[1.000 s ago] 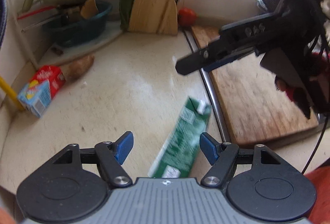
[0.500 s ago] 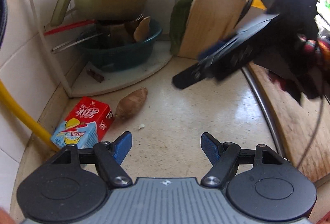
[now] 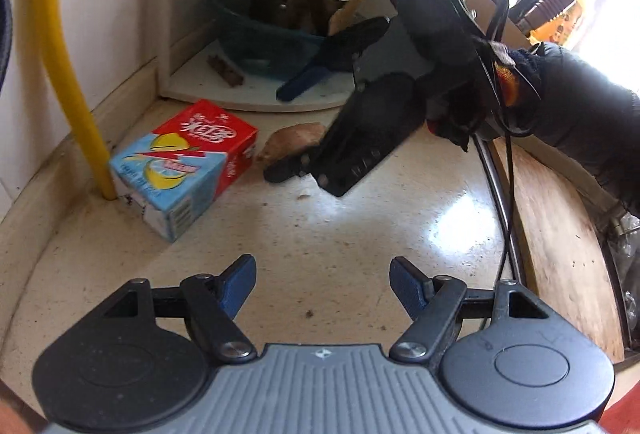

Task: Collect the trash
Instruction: 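Lower the right gripper around the brown sweet potato and close it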

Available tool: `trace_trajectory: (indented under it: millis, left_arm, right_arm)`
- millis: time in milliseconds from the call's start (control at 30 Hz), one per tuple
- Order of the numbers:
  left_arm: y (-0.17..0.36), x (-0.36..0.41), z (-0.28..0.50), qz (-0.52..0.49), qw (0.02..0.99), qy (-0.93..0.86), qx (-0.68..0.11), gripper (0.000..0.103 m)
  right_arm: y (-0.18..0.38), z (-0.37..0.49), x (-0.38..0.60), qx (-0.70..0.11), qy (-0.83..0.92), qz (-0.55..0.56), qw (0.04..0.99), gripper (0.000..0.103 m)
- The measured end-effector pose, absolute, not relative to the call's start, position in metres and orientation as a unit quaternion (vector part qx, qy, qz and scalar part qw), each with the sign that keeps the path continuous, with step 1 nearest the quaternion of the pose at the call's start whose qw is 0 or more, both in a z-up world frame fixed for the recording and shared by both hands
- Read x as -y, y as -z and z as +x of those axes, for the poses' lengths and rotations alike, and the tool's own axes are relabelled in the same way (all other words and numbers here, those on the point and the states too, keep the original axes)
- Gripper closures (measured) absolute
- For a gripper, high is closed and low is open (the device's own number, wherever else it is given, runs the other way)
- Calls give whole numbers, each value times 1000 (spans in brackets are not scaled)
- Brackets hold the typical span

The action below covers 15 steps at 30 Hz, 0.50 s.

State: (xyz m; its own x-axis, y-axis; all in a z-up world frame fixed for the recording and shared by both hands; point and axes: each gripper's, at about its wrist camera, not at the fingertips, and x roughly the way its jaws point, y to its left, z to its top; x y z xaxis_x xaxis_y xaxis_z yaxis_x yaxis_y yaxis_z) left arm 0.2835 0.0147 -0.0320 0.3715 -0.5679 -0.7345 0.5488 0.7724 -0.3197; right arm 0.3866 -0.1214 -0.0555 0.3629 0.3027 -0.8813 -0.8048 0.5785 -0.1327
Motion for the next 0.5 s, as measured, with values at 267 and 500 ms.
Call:
trace_trajectory:
  millis: [267, 500]
  left_arm:
    - [42, -22, 287, -29, 827, 330, -454, 32]
    - [51, -23, 278, -38, 819, 331, -466, 32]
  right_arm:
    - [59, 372, 143, -499, -279, -191, 798, 54]
    - [51, 345, 170, -544, -276, -94, 787, 53]
